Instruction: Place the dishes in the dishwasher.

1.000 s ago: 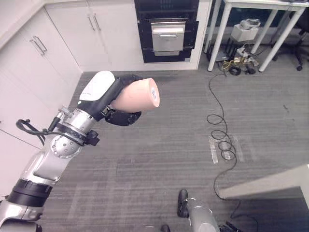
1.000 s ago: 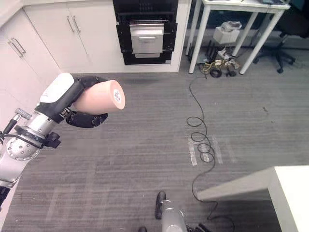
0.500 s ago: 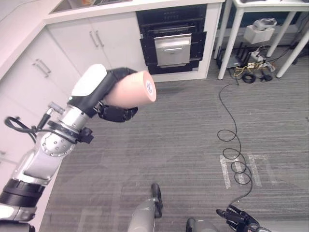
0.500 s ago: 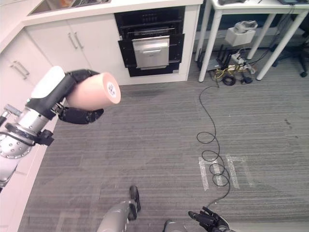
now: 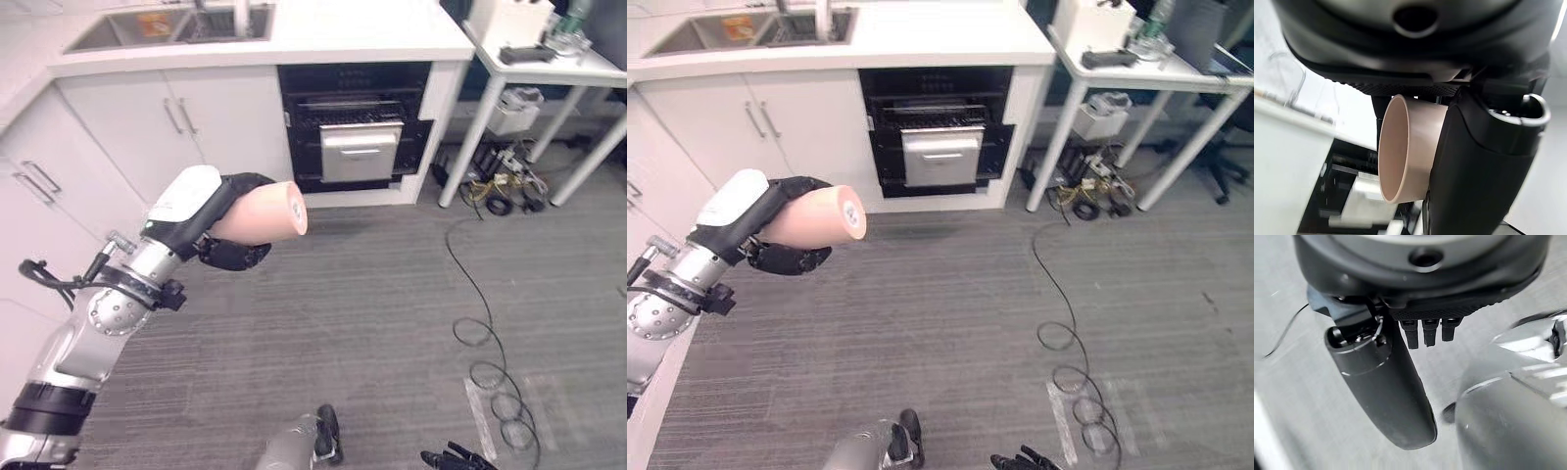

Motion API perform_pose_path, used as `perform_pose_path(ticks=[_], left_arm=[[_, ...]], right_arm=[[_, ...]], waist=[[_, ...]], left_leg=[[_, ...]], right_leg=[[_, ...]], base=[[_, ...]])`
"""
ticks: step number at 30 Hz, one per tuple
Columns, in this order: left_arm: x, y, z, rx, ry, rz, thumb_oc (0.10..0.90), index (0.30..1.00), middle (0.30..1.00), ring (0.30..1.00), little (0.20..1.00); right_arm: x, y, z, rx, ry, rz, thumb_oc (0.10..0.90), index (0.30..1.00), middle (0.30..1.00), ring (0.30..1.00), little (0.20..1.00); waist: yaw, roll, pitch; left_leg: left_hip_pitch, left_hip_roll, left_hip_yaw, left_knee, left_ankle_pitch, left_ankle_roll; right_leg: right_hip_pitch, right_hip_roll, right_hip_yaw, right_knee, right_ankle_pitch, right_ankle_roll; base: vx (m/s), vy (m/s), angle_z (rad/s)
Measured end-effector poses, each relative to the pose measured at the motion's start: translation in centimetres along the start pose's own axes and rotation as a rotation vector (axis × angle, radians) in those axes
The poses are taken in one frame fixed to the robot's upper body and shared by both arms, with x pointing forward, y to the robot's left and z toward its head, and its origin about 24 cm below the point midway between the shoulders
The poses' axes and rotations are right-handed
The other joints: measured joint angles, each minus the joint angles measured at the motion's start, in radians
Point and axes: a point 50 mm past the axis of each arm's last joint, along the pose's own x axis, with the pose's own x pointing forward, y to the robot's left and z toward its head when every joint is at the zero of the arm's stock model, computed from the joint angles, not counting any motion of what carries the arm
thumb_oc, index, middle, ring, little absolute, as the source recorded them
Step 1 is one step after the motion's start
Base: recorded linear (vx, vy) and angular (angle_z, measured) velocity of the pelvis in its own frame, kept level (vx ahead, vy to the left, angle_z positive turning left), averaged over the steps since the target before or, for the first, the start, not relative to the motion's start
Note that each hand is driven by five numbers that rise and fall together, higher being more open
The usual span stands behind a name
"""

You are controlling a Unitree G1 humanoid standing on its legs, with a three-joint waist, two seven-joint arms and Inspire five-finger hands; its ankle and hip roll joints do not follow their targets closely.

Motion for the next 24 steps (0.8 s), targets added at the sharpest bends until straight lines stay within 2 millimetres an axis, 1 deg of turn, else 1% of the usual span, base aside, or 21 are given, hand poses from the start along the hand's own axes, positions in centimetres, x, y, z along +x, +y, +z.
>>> perform_pose_path(ticks=[1,2,3,4,6,7,8,9,10,11,12,13,15,16,17,18,19,20,21,23,24], left_arm=[[0.1,0.5,0.1,0.024,-0.011,-0.001,0.400,0.300,0.300,0.300,0.300],[0.3,0.7,0.2,0.030,-0.019,0.001,0.400,0.300,0.300,0.300,0.300],[0.6,0.9,0.5,0.041,-0.034,-0.004,0.400,0.300,0.300,0.300,0.300],[0.7,1.2,0.9,0.062,-0.053,-0.010,0.400,0.300,0.300,0.300,0.300],[1.1,1.1,1.4,0.051,-0.074,-0.007,0.400,0.300,0.300,0.300,0.300],[1.7,1.8,1.8,0.083,-0.100,-0.003,0.400,0.300,0.300,0.300,0.300],[2.0,2.4,2.3,0.107,-0.125,0.001,0.400,0.300,0.300,0.300,0.300],[2.2,2.8,2.6,0.123,-0.138,0.012,0.400,0.300,0.300,0.300,0.300],[2.1,1.9,2.1,0.100,-0.102,-0.016,0.400,0.300,0.300,0.300,0.300],[2.1,1.7,2.0,0.106,-0.097,-0.036,0.400,0.300,0.300,0.300,0.300],[2.0,1.7,1.8,0.118,-0.092,-0.051,0.400,0.300,0.300,0.300,0.300],[1.5,1.2,1.0,0.119,-0.055,-0.079,0.400,0.300,0.300,0.300,0.300],[0.9,0.6,0.1,0.108,-0.008,-0.107,0.400,0.300,0.300,0.300,0.300],[0.3,-0.1,-0.2,0.081,0.015,-0.120,0.400,0.300,0.300,0.300,0.300],[0.1,-0.2,0.0,0.083,0.008,-0.129,0.400,0.300,0.300,0.300,0.300],[-0.1,0.0,0.3,0.071,0.000,-0.122,0.400,0.300,0.300,0.300,0.300],[-0.5,0.0,0.3,0.057,0.005,-0.116,0.400,0.300,0.300,0.300,0.300],[-0.6,0.0,0.4,0.057,0.004,-0.119,0.400,0.300,0.300,0.300,0.300],[-0.5,0.2,0.6,0.061,-0.007,-0.110,0.400,0.300,0.300,0.300,0.300],[-0.3,0.8,1.0,0.054,-0.026,-0.092,0.400,0.300,0.300,0.300,0.300],[-0.3,1.1,1.4,0.028,-0.043,-0.065,0.400,0.300,0.300,0.300,0.300]], right_arm=[[0.1,0.1,1.0,-0.010,-0.040,0.004,0.800,0.900,0.900,0.900,0.900],[0.1,-0.1,1.6,-0.004,-0.067,0.001,0.800,0.900,0.900,0.900,0.900],[0.1,-0.4,2.3,0.011,-0.093,-0.012,0.800,0.900,0.900,0.900,0.900],[0.1,-0.4,2.8,0.054,-0.114,-0.012,0.800,0.900,0.900,0.900,0.900],[0.1,-0.5,3.1,0.058,-0.130,-0.009,0.800,0.900,0.900,0.900,0.900],[0.3,0.3,2.9,0.076,-0.125,0.011,0.800,0.900,0.900,0.900,0.900],[0.2,0.1,2.6,0.088,-0.122,0.013,0.800,0.900,0.900,0.900,0.900],[0.2,-0.1,2.5,0.127,-0.125,0.005,0.800,0.900,0.900,0.900,0.900],[0.0,-1.0,1.9,0.175,-0.120,-0.024,0.800,0.900,0.900,0.900,0.900],[0.0,-1.0,1.7,0.175,-0.109,-0.029,0.800,0.900,0.900,0.900,0.900],[-0.1,-1.2,1.2,0.177,-0.081,-0.043,0.800,0.900,0.900,0.900,0.900],[-0.3,-1.7,-0.4,0.185,-0.018,-0.067,0.800,0.900,0.900,0.900,0.900],[-0.6,-1.8,-1.6,0.164,0.031,-0.071,0.800,0.900,0.900,0.900,0.900],[-1.0,-2.4,-2.3,0.156,0.057,-0.087,0.800,0.900,0.900,0.900,0.900],[-1.0,-2.5,-2.4,0.150,0.062,-0.088,0.800,0.900,0.900,0.900,0.900],[-0.8,-2.3,-1.8,0.113,0.056,-0.077,0.800,0.900,0.900,0.900,0.900],[-0.7,-2.4,-1.0,0.074,0.044,-0.070,0.800,0.900,0.900,0.900,0.900],[-0.6,-2.6,-0.4,0.061,0.025,-0.070,0.800,0.900,0.900,0.900,0.900],[-0.5,-2.9,1.1,0.043,-0.024,-0.068,0.800,0.900,0.900,0.900,0.900],[-0.5,-3.2,1.7,0.033,-0.048,-0.068,0.800,0.900,0.900,0.900,0.900],[-0.7,-3.8,2.0,0.026,-0.054,-0.083,0.800,0.900,0.900,0.900,0.900]], waist=[[-0.002,0.026,0.017],[-0.017,0.049,0.033],[-0.056,0.075,0.041],[-0.080,0.075,0.042],[-0.086,0.069,0.045],[-0.113,-0.011,0.060],[-0.122,0.006,0.055],[-0.116,0.009,0.060],[-0.095,-0.025,0.068],[-0.105,-0.021,0.066],[-0.105,-0.022,0.066],[-0.101,-0.018,0.067],[-0.099,-0.017,0.066],[-0.113,0.019,0.060],[-0.109,0.028,0.055],[-0.110,0.024,0.054],[-0.108,0.019,0.051],[-0.106,0.017,0.047],[-0.112,0.013,0.045],[-0.115,-0.002,0.042],[-0.091,0.006,0.036]], left_leg=[[0.044,-0.009,-0.022,-0.051,-0.003,0.014],[0.065,-0.009,-0.039,-0.085,0.018,-0.012],[0.094,-0.012,-0.069,-0.137,0.036,-0.034],[0.118,-0.018,-0.075,-0.181,0.047,-0.048],[0.141,-0.024,-0.075,-0.202,0.034,-0.087],[0.063,-0.011,-0.117,0.108,-0.108,-0.100],[0.033,0.023,-0.194,0.218,-0.164,-0.102],[0.022,0.022,-0.237,0.257,-0.247,-0.061],[0.067,-0.004,-0.241,0.266,-0.279,-0.096],[0.073,0.003,-0.245,0.239,-0.273,-0.101],[0.087,0.005,-0.256,0.215,-0.269,-0.108],[0.147,0.020,-0.258,0.141,-0.260,-0.128],[0.234,0.036,-0.252,0.058,-0.249,-0.168],[0.311,0.080,-0.250,-0.018,-0.239,-0.198],[0.350,0.102,-0.239,-0.065,-0.222,-0.229],[0.397,0.118,-0.211,-0.115,-0.165,-0.301],[0.430,0.122,-0.191,-0.141,-0.110,-0.329],[0.441,0.125,-0.172,-0.141,-0.067,-0.324],[0.427,0.130,-0.162,-0.088,0.011,-0.333],[0.331,0.171,-0.119,0.130,0.086,-0.348],[0.245,0.230,-0.100,0.324,0.131,-0.330]], right_leg=[[-0.101,0.015,-0.031,0.043,-0.015,-0.033],[-0.156,0.020,-0.073,0.037,-0.043,-0.073],[-0.244,0.022,-0.142,-0.049,-0.041,-0.104],[-0.317,0.015,-0.184,-0.176,-0.025,-0.129],[-0.349,0.013,-0.210,-0.366,0.022,-0.168],[-0.377,-0.056,-0.150,-0.554,0.116,-0.113],[-0.398,-0.069,-0.113,-0.588,0.161,-0.058],[-0.412,-0.080,-0.103,-0.626,0.203,-0.025],[-0.479,-0.143,-0.073,-0.616,0.246,-0.101],[-0.487,-0.140,-0.078,-0.619,0.264,-0.117],[-0.501,-0.137,-0.081,-0.603,0.274,-0.114],[-0.473,-0.106,-0.097,-0.597,0.291,-0.124],[-0.382,-0.080,-0.138,-0.652,0.341,-0.164],[-0.359,-0.048,-0.155,-0.607,0.328,-0.179],[-0.352,-0.030,-0.163,-0.574,0.287,-0.205],[-0.345,-0.023,-0.184,-0.532,0.237,-0.247],[-0.341,-0.022,-0.199,-0.507,0.217,-0.270],[-0.330,-0.018,-0.196,-0.506,0.207,-0.279],[-0.307,-0.013,-0.210,-0.485,0.179,-0.301],[-0.248,-0.011,-0.222,-0.521,0.124,-0.328],[-0.186,0.017,-0.224,-0.577,0.105,-0.313]], base=[[0.33,0.000,-0.06],[0.29,-0.105,0.30],[0.29,-0.211,0.56],[0.30,-0.248,0.53],[0.26,-0.273,0.30],[0.34,-0.383,0.55],[0.32,-0.327,0.55],[0.50,-0.499,0.00],[0.44,-0.406,0.08],[0.48,-0.437,0.11],[0.52,-0.501,0.34],[0.40,-0.393,0.07],[0.38,-0.334,0.01],[0.44,-0.337,0.02],[0.46,-0.371,-0.04],[0.38,-0.326,-0.25],[0.33,-0.382,-0.32],[0.35,-0.433,-0.27],[0.33,-0.424,-0.03],[0.22,-0.246,0.10],[0.34,-0.127,-0.19]])
